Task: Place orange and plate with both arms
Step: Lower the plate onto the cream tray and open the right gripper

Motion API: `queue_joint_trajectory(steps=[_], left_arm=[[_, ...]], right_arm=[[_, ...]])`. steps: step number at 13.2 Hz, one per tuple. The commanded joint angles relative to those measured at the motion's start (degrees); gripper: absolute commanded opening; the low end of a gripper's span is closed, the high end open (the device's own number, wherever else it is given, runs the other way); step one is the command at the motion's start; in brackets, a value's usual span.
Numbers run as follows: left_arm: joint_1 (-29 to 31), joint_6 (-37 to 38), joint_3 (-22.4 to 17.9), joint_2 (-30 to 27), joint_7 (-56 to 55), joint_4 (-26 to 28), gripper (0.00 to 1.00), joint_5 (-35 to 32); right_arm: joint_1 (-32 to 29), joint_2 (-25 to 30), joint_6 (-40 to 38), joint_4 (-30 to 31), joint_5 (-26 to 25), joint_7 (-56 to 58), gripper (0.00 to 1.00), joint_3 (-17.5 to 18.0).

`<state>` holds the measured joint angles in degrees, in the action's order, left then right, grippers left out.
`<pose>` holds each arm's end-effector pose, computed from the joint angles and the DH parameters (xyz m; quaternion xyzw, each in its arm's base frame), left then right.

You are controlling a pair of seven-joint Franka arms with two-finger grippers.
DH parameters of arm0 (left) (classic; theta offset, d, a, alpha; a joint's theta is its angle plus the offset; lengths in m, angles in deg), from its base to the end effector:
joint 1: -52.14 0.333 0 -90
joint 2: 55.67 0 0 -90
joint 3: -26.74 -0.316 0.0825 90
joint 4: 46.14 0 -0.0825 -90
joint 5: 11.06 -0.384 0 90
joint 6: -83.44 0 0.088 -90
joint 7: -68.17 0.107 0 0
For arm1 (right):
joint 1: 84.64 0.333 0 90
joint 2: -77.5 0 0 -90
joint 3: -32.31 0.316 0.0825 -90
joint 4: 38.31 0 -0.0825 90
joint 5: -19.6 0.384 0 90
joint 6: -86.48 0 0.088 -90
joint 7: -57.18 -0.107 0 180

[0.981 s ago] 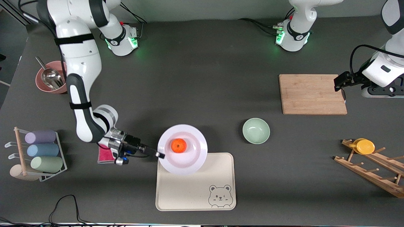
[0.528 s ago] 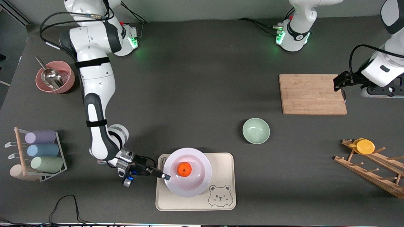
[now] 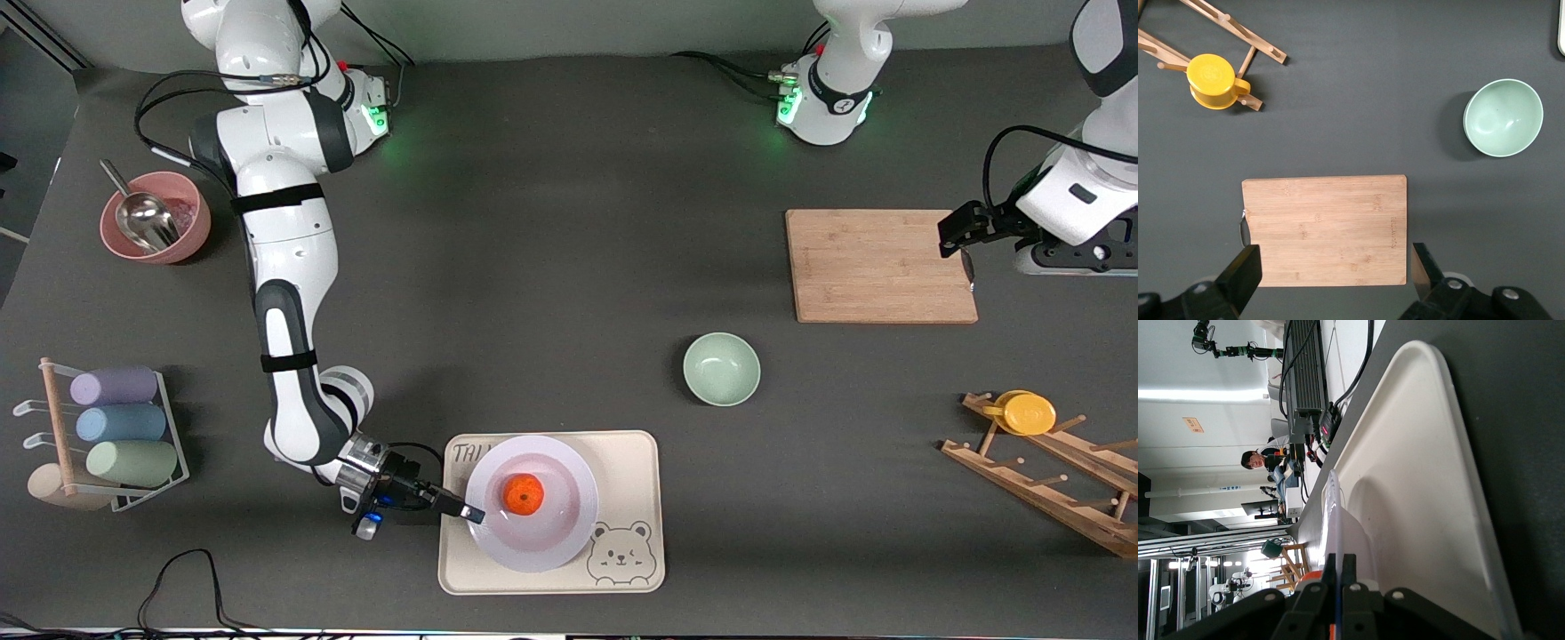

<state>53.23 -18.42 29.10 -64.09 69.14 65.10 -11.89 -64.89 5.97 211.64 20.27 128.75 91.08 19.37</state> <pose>0.5142 -0.0112 0.5444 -0.9997 0.0208 0.0084 0.0101 0.7598 0.1958 0.0978 -0.7928 0.1793 -0.1224 0.5695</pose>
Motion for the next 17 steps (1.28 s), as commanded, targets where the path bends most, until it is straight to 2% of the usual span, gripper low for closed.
queue_joint_trajectory(steps=[1,8,9,10,11,12,16,17], left_arm=[[-0.4,1.0,-0.2,-0.3,0.9,-0.6,1.00,0.7],[-0.3,1.2,-0.2,0.0,0.8,-1.1,1.00,0.6],[-0.3,1.2,-0.2,0.0,0.8,-1.1,1.00,0.6],[-0.3,1.1,-0.2,0.1,0.8,-1.1,1.00,0.6],[-0.4,1.1,-0.2,0.1,0.8,-1.1,1.00,0.6],[-0.4,1.1,-0.2,0.1,0.8,-1.1,1.00,0.6],[-0.4,1.2,-0.2,0.1,1.0,-1.1,1.00,0.6],[-0.6,1.2,-0.2,0.1,1.1,-1.3,1.00,0.5]], right_arm=[[-0.6,-2.6,2.2,-5.1,-0.8,-1.8,0.00,2.6],[-0.6,-2.6,3.0,-5.1,-0.8,-1.5,0.00,2.8],[-0.6,-2.6,3.0,-5.1,-0.8,-1.5,0.56,2.8],[-0.7,-2.6,3.0,-4.9,-0.9,-1.5,0.60,2.7],[-0.8,-2.4,2.8,-4.7,-1.0,-1.5,0.84,2.7],[-1.0,-2.2,2.7,-4.6,-1.1,-1.2,1.00,2.7],[-2.1,0.0,2.5,-4.5,-1.8,-0.6,1.00,2.2],[-2.7,1.4,2.5,-4.3,-4.3,-0.8,1.00,2.2]])
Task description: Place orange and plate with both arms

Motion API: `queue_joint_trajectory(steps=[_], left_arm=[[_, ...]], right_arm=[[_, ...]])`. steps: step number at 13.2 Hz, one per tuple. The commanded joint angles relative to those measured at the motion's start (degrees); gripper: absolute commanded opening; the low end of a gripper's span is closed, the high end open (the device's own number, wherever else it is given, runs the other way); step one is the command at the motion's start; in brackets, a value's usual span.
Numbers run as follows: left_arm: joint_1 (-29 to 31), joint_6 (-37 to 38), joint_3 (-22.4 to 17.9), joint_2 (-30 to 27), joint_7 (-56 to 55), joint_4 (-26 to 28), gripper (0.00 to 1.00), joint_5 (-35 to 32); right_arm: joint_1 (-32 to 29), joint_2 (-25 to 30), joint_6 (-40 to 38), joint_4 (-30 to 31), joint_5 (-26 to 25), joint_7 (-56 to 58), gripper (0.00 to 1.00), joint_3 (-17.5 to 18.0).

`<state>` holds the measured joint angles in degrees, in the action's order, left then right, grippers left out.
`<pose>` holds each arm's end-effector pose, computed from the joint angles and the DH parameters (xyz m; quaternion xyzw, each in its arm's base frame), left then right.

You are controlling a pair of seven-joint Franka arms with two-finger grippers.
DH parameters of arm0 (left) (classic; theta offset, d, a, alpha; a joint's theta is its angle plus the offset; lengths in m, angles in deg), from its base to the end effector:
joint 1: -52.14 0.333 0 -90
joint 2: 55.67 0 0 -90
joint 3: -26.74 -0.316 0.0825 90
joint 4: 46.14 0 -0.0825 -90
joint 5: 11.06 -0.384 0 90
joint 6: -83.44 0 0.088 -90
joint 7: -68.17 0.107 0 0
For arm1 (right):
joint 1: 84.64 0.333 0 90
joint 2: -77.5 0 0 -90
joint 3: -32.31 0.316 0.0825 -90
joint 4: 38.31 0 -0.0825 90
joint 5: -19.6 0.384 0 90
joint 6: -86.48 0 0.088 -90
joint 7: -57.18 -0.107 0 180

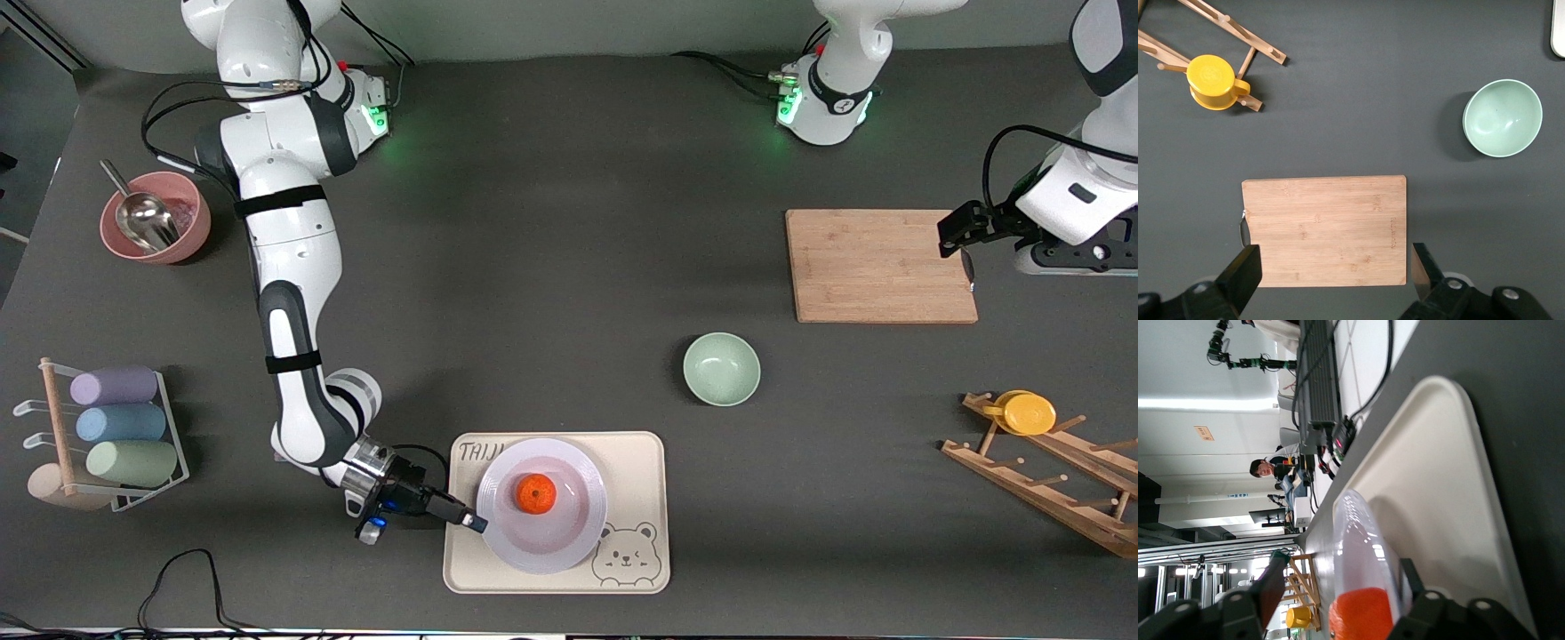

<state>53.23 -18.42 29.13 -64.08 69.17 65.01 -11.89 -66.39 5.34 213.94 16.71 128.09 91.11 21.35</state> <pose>0.5144 -0.0115 0.5451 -0.9997 0.0214 0.0077 0.0101 0.7725 0.1945 0.1138 -0.7850 0.1798 -0.1448 0.5749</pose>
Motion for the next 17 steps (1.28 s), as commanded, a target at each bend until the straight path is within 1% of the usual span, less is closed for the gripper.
queue_joint_trajectory(steps=[1,3,4,6,7,8,10,11,12,14,15,16,17], left_arm=[[-0.7,1.3,0.0,0.3,1.0,-1.4,1.00,0.2],[-0.6,1.2,-0.1,0.5,0.9,-1.5,1.00,0.2],[-0.5,1.1,-0.1,0.8,0.9,-1.5,1.00,0.3],[-0.4,1.0,-0.1,0.9,0.9,-1.6,1.00,0.7],[-0.5,1.1,-0.1,0.9,0.9,-1.6,1.00,0.6],[-0.5,1.1,-0.1,0.9,0.9,-1.6,1.00,0.6],[-0.5,1.3,-0.1,1.0,0.9,-1.6,1.00,0.4],[-0.6,1.3,-0.1,1.0,0.9,-1.6,1.00,0.3],[-0.6,1.4,-0.1,0.9,0.9,-1.6,1.00,0.3],[-0.6,1.3,-0.1,1.0,1.0,-1.6,1.00,0.3],[-0.6,1.3,-0.1,1.0,1.0,-1.6,1.00,0.2],[-0.6,1.3,-0.1,0.9,0.9,-1.6,1.00,0.2],[-0.7,1.3,-0.1,0.9,0.9,-1.6,1.00,0.2]], right_arm=[[-1.2,4.4,0.3,0.9,-7.6,-1.6,1.00,0.2],[-1.2,10.2,0.6,6.3,-13.8,-4.1,1.00,-0.2],[-1.2,12.3,0.6,8.2,-17.5,-5.8,1.00,-1.2],[-0.6,17.5,0.5,13.4,-26.5,-7.8,1.00,-2.5],[-0.2,20.7,0.5,16.7,-32.8,-9.4,1.00,-2.8],[0.0,24.5,0.3,20.1,-40.6,-11.2,1.00,-2.8],[0.5,34.1,0.2,30.1,-57.2,-14.3,1.00,-2.8],[1.1,38.7,0.2,35.2,-64.0,-14.6,1.00,-2.8],[1.2,42.8,0.2,39.2,-69.6,-14.7,1.00,-3.0],[2.7,52.9,-0.1,48.4,-83.8,-16.5,1.00,-4.6],[3.9,57.7,-0.4,52.6,-88.8,-19.9,1.00,-5.3],[4.4,62.6,-1.2,55.9,-92.5,-24.6,1.00,-5.5],[4.5,66.8,-3.7,57.7,-96.8,-28.2,1.00,-5.5]])
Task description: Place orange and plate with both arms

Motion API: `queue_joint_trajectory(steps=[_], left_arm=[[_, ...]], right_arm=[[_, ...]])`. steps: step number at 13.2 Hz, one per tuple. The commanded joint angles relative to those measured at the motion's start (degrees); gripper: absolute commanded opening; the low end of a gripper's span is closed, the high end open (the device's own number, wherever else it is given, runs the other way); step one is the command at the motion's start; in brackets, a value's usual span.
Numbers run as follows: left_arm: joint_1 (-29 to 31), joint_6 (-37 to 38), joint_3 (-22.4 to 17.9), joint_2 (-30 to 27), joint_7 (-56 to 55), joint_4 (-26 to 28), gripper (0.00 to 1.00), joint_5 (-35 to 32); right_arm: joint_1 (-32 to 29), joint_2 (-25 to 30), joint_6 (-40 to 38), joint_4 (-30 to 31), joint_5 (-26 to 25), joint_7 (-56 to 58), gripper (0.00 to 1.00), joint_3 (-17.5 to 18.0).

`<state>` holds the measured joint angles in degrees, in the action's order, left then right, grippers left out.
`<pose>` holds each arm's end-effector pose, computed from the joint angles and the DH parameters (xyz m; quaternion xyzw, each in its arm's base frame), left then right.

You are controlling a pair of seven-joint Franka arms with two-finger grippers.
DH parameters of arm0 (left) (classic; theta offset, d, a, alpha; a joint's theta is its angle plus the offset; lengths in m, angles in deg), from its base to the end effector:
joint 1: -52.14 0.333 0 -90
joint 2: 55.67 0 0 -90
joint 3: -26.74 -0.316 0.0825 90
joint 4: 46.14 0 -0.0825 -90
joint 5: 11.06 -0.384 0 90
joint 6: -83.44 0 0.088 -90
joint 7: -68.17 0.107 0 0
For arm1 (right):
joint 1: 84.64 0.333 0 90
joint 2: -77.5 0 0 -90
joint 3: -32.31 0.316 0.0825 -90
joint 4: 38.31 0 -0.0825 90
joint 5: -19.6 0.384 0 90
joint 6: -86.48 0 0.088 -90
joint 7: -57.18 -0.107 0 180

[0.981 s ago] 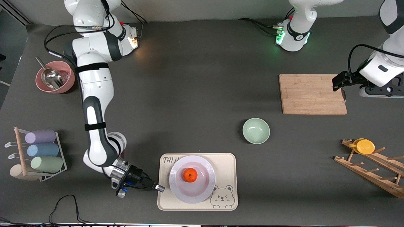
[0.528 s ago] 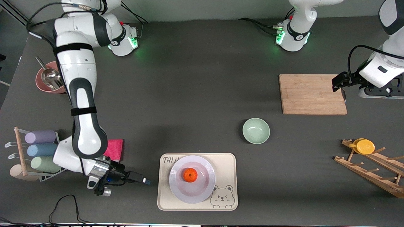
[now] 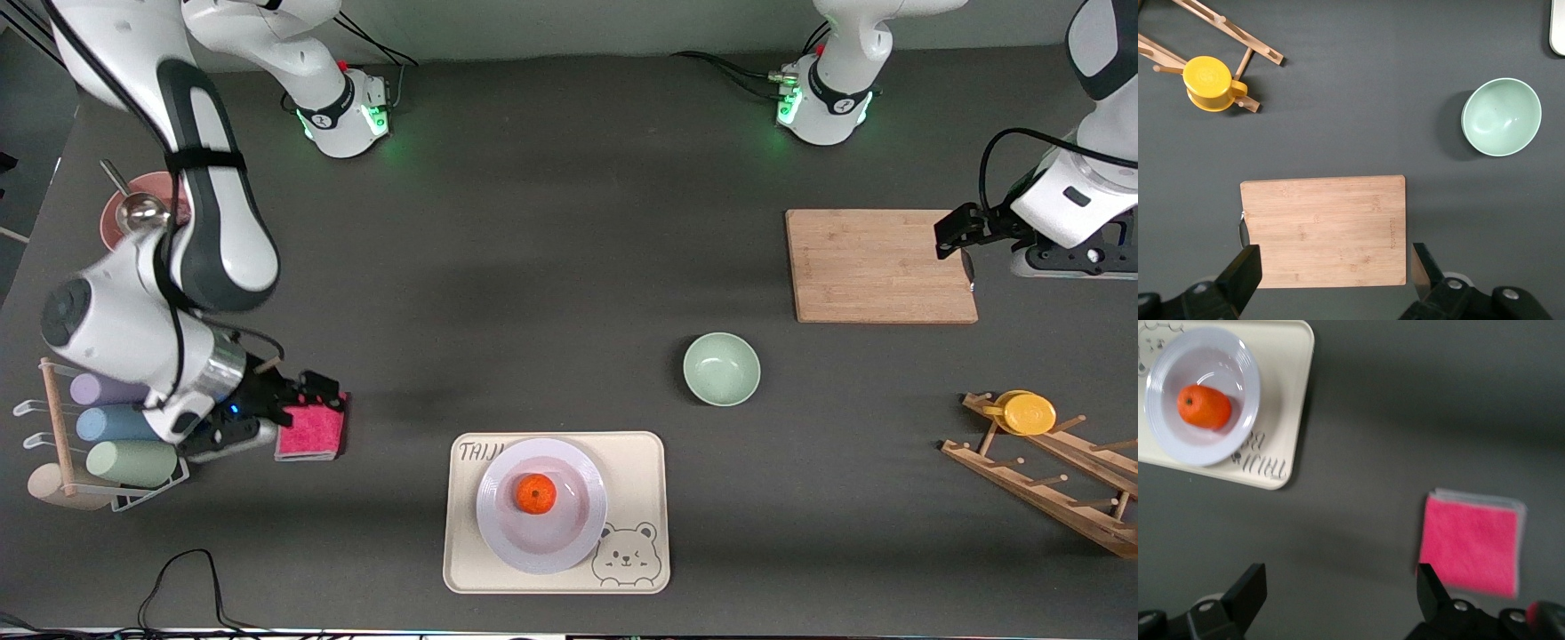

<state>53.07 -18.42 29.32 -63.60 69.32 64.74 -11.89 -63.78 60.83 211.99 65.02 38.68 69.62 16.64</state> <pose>0.5166 -0.0147 0.5430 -0.9996 0.0257 0.0095 0.0102 0.6366 0.0820 0.4006 -0.9907 -0.0712 -0.0616 0.0982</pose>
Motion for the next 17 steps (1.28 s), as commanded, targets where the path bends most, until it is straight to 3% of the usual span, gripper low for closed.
queue_joint_trajectory(steps=[1,3,5,10,15,16,17], left_arm=[[-0.6,1.3,-0.2,0.5,0.8,-1.4,1.00,0.0],[-0.5,1.3,-0.2,0.5,0.8,-1.4,1.00,0.0],[-0.5,1.4,-0.2,0.5,0.8,-1.4,1.00,0.0],[-0.6,1.4,-0.2,0.5,0.8,-1.5,1.00,0.0],[-0.4,1.5,-0.2,0.5,0.9,-1.4,1.00,0.0],[-0.4,1.5,-0.3,0.5,0.8,-1.4,1.00,0.0],[-0.4,1.5,-0.3,0.5,0.7,-1.4,1.00,0.0]], right_arm=[[1.9,14.6,-4.7,9.3,-11.2,-8.6,1.00,-0.7],[1.8,18.2,-9.9,7.6,-15.6,-8.7,1.00,-0.5],[1.8,17.9,-15.8,3.1,-16.2,-8.8,1.00,-0.4],[1.8,17.4,-20.4,-3.6,-18.4,-9.4,1.00,-0.1],[1.1,12.2,-25.4,-15.2,-18.5,-9.4,1.00,-0.6],[-2.0,10.9,-26.3,-16.0,-18.2,-9.6,1.00,0.3],[-6.8,10.6,-27.9,-16.4,-18.2,-9.8,1.00,5.5]])
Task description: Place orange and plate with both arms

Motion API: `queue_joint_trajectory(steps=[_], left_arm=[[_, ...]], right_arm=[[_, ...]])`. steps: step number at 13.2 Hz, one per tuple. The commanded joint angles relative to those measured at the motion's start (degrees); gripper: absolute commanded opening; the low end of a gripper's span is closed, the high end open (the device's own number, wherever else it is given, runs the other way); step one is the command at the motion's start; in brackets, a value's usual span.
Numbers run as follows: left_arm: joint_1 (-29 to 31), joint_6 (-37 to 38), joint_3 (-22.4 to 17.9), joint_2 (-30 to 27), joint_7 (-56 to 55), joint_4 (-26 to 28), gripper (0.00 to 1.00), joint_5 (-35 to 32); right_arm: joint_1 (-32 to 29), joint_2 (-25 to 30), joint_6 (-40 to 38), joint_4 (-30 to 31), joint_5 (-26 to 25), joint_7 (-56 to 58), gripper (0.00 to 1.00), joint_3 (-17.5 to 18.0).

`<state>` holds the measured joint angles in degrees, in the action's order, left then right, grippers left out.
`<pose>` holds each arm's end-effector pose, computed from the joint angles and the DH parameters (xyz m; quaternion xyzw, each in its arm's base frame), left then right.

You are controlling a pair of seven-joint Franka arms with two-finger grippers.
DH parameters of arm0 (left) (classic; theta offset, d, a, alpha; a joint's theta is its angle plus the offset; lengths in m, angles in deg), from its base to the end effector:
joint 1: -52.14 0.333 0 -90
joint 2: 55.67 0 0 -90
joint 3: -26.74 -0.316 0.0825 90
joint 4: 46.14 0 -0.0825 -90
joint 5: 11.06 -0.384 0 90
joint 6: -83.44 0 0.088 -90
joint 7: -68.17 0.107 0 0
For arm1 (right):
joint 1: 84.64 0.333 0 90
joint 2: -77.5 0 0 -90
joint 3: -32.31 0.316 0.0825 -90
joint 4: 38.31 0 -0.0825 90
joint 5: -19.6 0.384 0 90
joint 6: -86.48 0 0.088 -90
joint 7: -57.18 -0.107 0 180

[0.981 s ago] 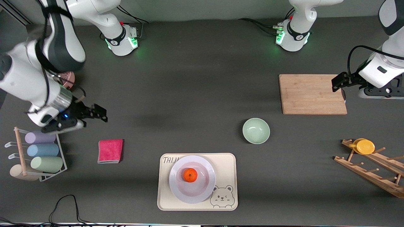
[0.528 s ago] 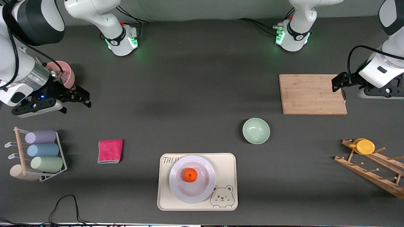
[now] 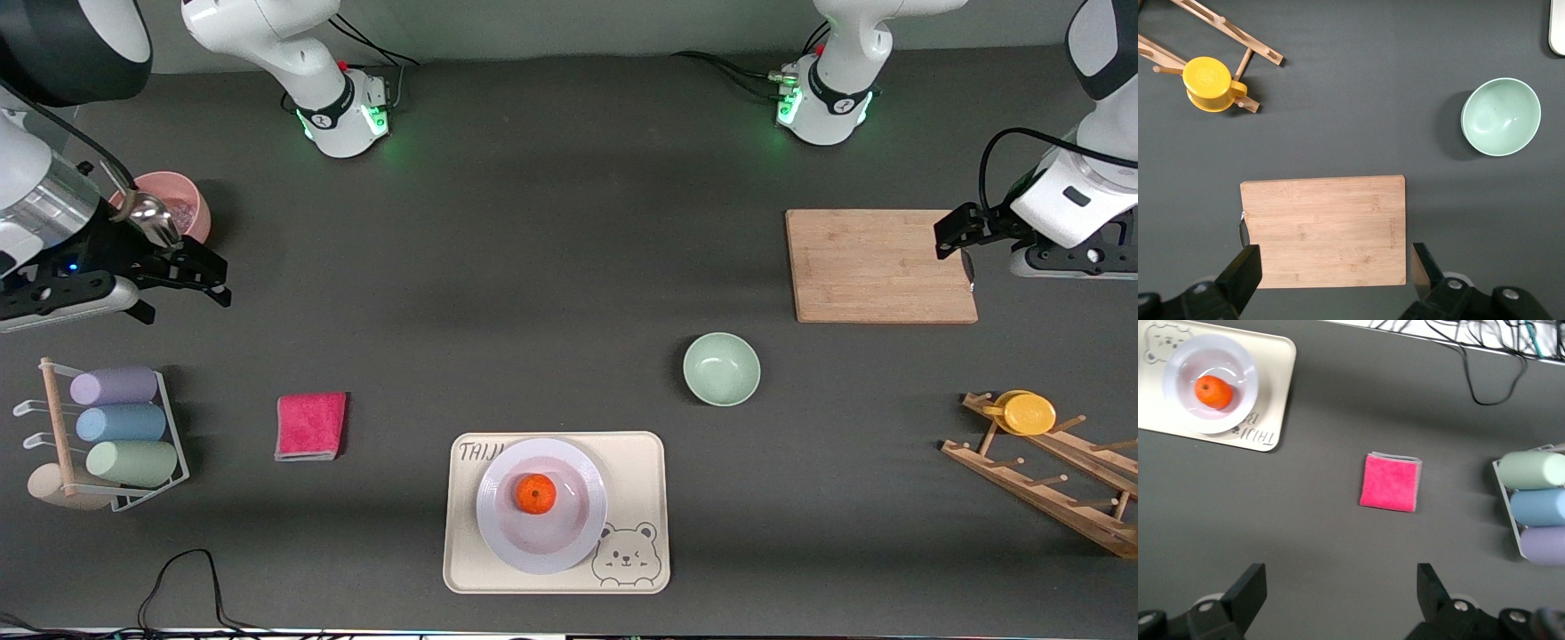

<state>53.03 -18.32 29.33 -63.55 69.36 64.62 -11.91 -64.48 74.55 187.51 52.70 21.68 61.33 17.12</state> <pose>0.5168 -0.0151 0.5434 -0.9995 0.0266 0.0098 0.0104 0.5846 0.0579 0.6058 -0.9950 -0.0776 -0.0625 0.0117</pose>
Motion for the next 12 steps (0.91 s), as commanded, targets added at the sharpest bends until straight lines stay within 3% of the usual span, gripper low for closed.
queue_joint_trajectory(steps=[1,3,5,7,12], left_arm=[[-0.4,1.4,-0.2,0.5,0.7,-1.3,1.00,0.0],[-0.4,1.4,-0.3,0.5,0.7,-1.3,1.00,0.0],[-0.5,0.8,-0.2,0.4,0.6,-1.3,1.00,0.0],[-0.6,0.6,0.6,0.5,0.7,-2.6,1.00,0.0],[-0.5,5.7,0.6,1.1,0.7,-8.6,1.00,1.2]], right_arm=[[-10.9,-3.1,-4.8,-3.8,-1.0,-1.9,1.00,8.8],[-13.1,-3.5,-5.5,-3.0,-0.9,-2.6,1.00,10.7],[-17.0,-3.1,-4.3,1.2,-0.9,-6.3,1.00,16.6],[-17.2,-3.1,-2.3,1.5,-0.9,-9.3,1.00,19.4],[-19.7,-1.3,-3.4,2.1,-1.2,-7.7,1.00,21.6]])
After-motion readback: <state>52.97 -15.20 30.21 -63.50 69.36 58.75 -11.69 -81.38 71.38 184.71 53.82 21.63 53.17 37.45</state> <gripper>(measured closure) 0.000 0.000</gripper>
